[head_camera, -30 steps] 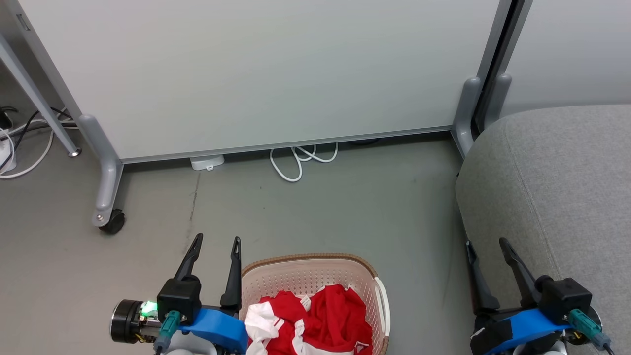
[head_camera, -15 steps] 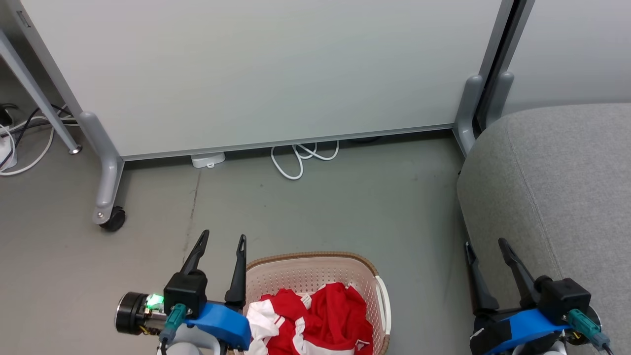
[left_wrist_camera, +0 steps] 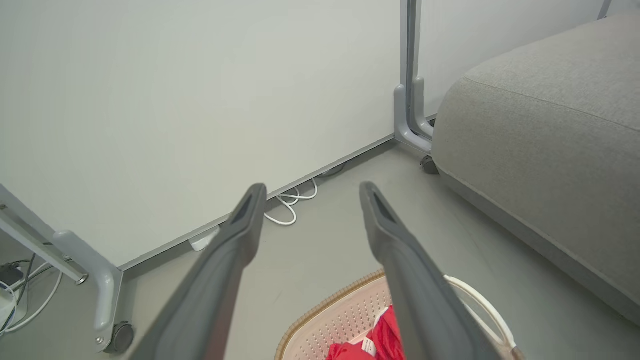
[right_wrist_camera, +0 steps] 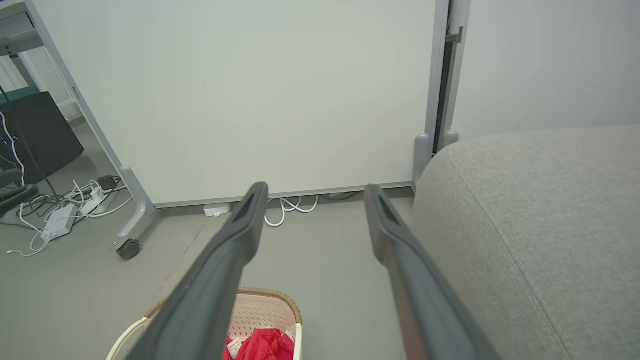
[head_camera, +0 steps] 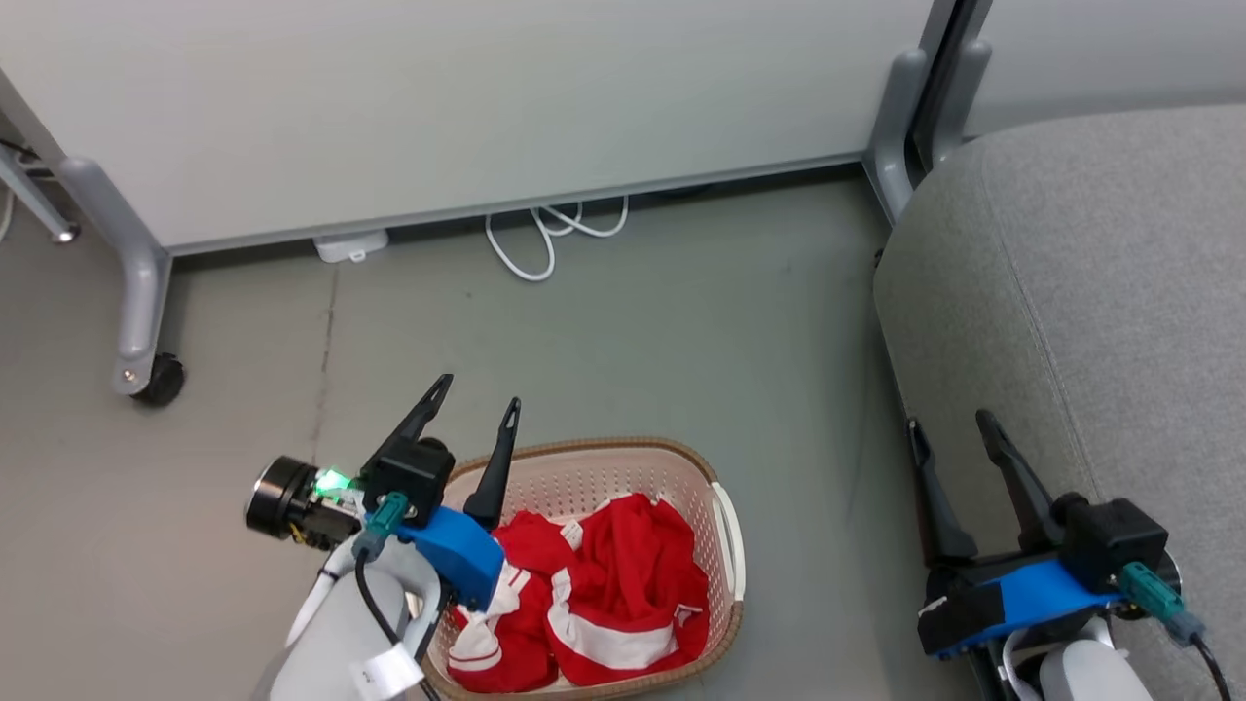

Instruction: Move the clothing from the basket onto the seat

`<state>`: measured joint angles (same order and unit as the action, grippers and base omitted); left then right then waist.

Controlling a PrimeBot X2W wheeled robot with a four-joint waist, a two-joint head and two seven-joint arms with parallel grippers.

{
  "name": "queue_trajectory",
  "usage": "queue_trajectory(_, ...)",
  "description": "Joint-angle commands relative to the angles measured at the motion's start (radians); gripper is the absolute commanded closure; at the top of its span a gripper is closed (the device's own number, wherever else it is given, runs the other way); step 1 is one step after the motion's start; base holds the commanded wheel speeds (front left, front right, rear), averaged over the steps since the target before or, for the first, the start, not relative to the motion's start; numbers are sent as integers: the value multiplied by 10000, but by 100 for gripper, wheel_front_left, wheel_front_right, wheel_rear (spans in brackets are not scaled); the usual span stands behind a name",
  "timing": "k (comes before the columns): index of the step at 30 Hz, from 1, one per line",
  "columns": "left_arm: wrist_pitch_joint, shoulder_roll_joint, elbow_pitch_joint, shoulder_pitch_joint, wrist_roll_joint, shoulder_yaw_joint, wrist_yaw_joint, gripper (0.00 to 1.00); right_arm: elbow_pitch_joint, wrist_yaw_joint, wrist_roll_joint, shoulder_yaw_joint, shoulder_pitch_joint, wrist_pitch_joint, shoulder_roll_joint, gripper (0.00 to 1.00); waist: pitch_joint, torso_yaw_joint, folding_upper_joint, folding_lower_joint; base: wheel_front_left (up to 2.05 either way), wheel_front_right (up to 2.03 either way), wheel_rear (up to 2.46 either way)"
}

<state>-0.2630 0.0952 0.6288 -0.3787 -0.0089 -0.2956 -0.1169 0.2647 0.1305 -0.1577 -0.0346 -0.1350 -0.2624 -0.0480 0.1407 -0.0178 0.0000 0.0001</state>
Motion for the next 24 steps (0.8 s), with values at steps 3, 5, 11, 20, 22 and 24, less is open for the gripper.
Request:
queue_trajectory(3,-28,197,608,-856,138,-330,-84,0,-139,3,146,90,-475,-39,-39,0,1081,-474,0,-1,0,0,0)
queue_trajectory(5,-28,294,1036,-1335,206,-574,-116,0,-218,3,168,119,-737,-39,-38,0,1549,-624,0,-1,0,0,0)
queue_trajectory(11,-28,630,2273,-2548,458,-1495,-131,0,-498,4,117,-22,-1455,-39,-33,0,2832,-1033,0,-1,0,0,0)
queue_trajectory(20,-26,949,4141,-4130,448,-3173,-135,0,-846,4,218,-205,-2325,-39,-32,0,4475,-1346,0,-1,0,0,0)
queue_trajectory(22,-28,988,4465,-4490,503,-3485,-136,0,-880,3,312,-285,-2545,-39,-32,0,4821,-1376,0,-1,0,0,0)
queue_trajectory(24,-16,1002,4876,-4768,594,-3874,-136,0,-949,3,393,-337,-2734,-39,-33,0,5169,-1405,0,-1,0,0,0)
